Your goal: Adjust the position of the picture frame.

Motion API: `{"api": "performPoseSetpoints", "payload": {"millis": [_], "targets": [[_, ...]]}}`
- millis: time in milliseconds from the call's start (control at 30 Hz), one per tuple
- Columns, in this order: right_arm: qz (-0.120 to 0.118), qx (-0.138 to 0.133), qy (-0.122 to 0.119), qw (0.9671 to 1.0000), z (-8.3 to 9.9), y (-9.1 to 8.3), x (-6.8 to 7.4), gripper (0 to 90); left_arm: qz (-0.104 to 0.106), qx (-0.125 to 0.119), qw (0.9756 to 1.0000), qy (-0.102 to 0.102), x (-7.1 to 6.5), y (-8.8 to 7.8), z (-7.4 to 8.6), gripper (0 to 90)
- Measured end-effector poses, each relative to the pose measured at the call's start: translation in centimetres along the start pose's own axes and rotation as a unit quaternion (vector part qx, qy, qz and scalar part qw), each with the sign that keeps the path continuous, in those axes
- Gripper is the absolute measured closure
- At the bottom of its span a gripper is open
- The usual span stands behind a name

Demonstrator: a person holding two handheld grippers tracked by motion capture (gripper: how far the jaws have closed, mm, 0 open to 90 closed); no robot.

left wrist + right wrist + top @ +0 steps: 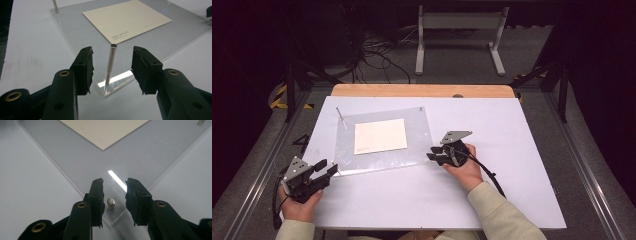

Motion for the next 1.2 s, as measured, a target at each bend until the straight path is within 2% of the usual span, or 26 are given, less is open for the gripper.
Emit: {"api": "performPoseSetpoints", "payload": {"millis": [133, 200, 267, 300, 433, 533, 667, 800, 867, 1100, 1200], "targets": [[-0.005, 0.008, -0.002, 1.0000, 0.2, 0.3, -0.2, 74.6, -0.003, 0.000, 1.0000, -0.005, 0.1, -0.3, 0.1, 52.1], [-0.019, 0.008, 0.000, 0.9998, 0.3, 0.3, 0.0, 83.0, -0.005, 0.000, 1.0000, -0.005, 0.1, -0.3, 0.1, 52.3], [-0.017, 0.010, -0.005, 0.9998, 0.3, 0.4, 0.0, 83.2, -0.006, 0.000, 1.0000, -0.005, 0.1, -0.4, 0.1, 52.5], [-0.012, 0.015, -0.016, 0.9997, 0.3, 0.4, 0.2, 83.5, -0.006, 0.000, 1.0000, -0.004, 0.1, -0.3, 0.1, 52.6], [-0.020, 0.021, -0.019, 0.9994, 0.3, 0.3, 0.5, 83.7, -0.007, 0.001, 1.0000, -0.003, 0.1, -0.3, 0.0, 52.7], [-0.035, 0.042, -0.029, 0.9981, 0.6, 0.2, 1.8, 83.7, -0.006, 0.003, 1.0000, -0.006, 0.3, -0.4, 0.1, 52.6], [-0.046, 0.072, -0.059, 0.9946, 1.2, 0.0, 4.6, 83.7, -0.013, 0.003, 0.9999, -0.009, 0.9, -0.8, 0.2, 52.5], [-0.067, 0.078, -0.067, 0.9924, 1.9, -0.2, 6.7, 83.6, -0.020, 0.011, 0.9995, -0.020, 1.7, -1.1, 0.5, 52.9], [-0.079, 0.085, -0.076, 0.9903, 2.4, -0.4, 8.2, 83.5, -0.017, 0.010, 0.9996, -0.023, 1.9, -1.3, 0.5, 52.5], [-0.119, 0.095, -0.088, 0.9844, 3.5, -0.6, 12.1, 83.2, -0.009, 0.016, 0.9998, -0.011, 1.5, -1.1, 0.6, 53.6], [-0.120, 0.095, -0.095, 0.9836, 3.7, -0.6, 12.9, 83.2, -0.006, 0.023, 0.9997, -0.008, 1.3, -1.1, 0.6, 55.1]]}}
Point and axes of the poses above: each handheld gripper's, and its own axes: y roughly forward along the jaws, z roughly out of its underside, x roughly to its left, the point moved 5 cm from there along y, roughly forward along the jaws, and after that the axes turned 14 degrees about -z, right-handed, at the moved point
